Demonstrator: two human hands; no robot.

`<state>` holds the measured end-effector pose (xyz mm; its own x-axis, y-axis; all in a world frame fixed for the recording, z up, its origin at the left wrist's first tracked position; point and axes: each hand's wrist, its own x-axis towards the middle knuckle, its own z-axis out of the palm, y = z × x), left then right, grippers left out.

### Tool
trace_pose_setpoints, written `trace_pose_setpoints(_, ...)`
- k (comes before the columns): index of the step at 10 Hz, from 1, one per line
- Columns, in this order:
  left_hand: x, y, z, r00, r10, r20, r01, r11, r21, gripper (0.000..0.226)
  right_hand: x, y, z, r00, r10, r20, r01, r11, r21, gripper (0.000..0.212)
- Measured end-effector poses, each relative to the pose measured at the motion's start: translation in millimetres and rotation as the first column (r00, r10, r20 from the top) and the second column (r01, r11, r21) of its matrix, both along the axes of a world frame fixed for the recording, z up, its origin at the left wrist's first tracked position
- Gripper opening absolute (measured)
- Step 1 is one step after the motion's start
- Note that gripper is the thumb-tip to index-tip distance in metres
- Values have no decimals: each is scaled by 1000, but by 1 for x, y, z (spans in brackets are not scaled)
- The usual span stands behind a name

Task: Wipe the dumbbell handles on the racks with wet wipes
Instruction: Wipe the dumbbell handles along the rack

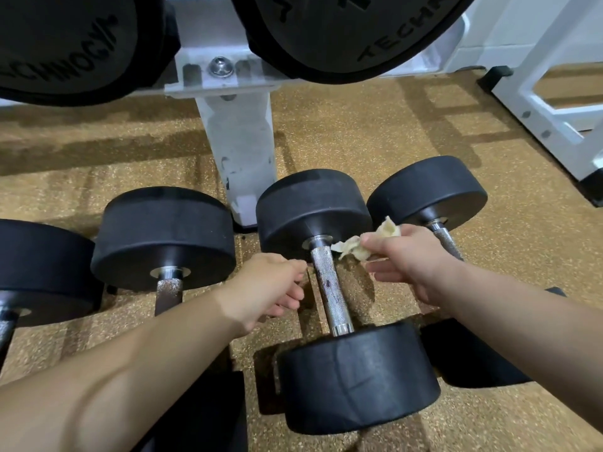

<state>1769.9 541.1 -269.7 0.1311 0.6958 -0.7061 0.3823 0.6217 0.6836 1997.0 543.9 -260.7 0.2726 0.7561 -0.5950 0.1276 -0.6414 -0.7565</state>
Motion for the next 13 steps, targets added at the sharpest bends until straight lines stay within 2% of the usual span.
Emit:
trace_pose_setpoints(1,0,-5,-7,999,-32,5,32,999,2,23,-24,4,-7,981,123,151,-117,992,-51,30)
trace_pose_setpoints(2,4,-8,-11,998,-70,-5,70,997,29,17,-50,6,-19,992,123,28,-118,984,-133,27)
trace_pose_setpoints(3,6,-8,-13,996,-91,-6,92,995,45,16,-58,10,-32,998,30,-47,-36,991,-132,28)
trace_pose_setpoints(4,9,-10,-11,994,-113,1,113,993,42,18,-65,11,-31,991,109,-83,-118,986,-117,18)
trace_pose_setpoints(5,12,-13,-9,989,-145,-15,145,988,44,22,-66,4,-19,975,224,4,-222,969,-109,22)
trace_pose_setpoints(6,12,-13,-12,986,-161,-42,163,986,38,26,-64,-11,-9,964,258,59,-246,955,-164,17)
trace_pose_setpoints(7,11,-11,-17,985,-161,-62,165,985,50,26,-72,-17,22,682,722,118,-600,644,-475,21)
trace_pose_setpoints(8,11,-12,-16,982,-179,-64,182,982,48,25,-65,-13,26,813,577,76,-449,706,-548,30)
trace_pose_setpoints(9,7,-16,-14,977,-204,-54,206,978,33,26,-57,-3,19,920,391,2,-352,833,-428,30)
trace_pose_setpoints(10,3,-18,-12,977,-206,-54,207,978,18,25,-67,15,17,978,106,-181,-159,938,-309,51)
trace_pose_setpoints(11,-1,-19,-11,976,-212,-59,213,977,22,25,-74,18,20,979,195,-60,-203,960,-195,38)
trace_pose_setpoints(12,0,-19,-12,972,-219,-81,221,975,13,20,-80,-7,24,921,362,142,-325,917,-230,28)
trace_pose_setpoints(13,8,-20,-14,965,-225,-137,233,971,49,26,-85,-31,43,657,703,273,-561,698,-446,28)
